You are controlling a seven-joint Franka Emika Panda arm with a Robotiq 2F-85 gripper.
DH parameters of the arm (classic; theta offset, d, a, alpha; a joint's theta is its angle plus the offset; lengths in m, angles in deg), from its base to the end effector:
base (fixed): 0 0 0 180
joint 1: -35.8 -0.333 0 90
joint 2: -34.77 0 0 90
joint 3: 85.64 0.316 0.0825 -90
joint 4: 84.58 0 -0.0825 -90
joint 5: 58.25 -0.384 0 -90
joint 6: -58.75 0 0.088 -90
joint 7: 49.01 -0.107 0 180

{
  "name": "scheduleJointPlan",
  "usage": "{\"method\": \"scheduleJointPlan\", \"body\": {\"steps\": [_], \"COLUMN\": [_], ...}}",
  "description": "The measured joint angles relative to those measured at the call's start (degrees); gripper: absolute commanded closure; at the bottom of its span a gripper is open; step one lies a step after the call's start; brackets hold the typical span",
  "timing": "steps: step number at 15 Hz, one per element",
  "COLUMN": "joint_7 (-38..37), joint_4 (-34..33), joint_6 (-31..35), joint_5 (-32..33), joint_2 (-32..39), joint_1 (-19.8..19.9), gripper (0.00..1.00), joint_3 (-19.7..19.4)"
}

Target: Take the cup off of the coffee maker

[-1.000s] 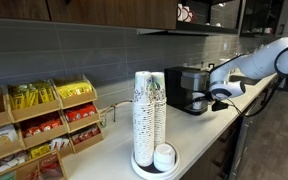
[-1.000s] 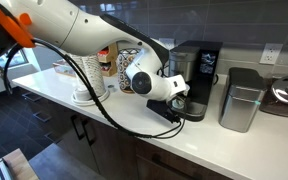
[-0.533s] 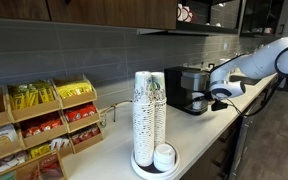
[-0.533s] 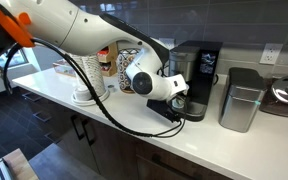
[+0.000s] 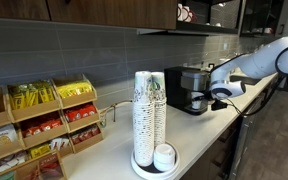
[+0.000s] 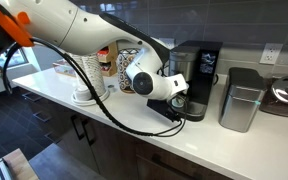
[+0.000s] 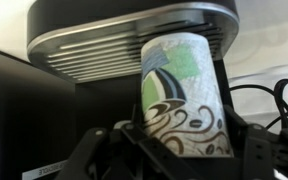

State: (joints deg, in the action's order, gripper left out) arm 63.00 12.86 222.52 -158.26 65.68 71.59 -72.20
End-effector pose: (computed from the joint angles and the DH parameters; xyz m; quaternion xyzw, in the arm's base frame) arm 0.5992 -0.3249 0.3037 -0.8673 0.0587 -0.4937 0.0249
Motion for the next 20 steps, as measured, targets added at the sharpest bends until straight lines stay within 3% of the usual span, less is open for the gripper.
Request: {"method": "scheduleJointPlan", "body": {"steps": [9, 20], "joint_7": [0.7, 1.1], "joint_4": [0.9, 9.9], "joint_6": [-1.7, -6.1], "joint_5": [-0.6, -0.1], "joint_2": [-1.6, -6.6], "joint_1": [0.1, 0.0], "gripper": [0.22, 0.22], "joint_3": [0.0, 0.7]}}
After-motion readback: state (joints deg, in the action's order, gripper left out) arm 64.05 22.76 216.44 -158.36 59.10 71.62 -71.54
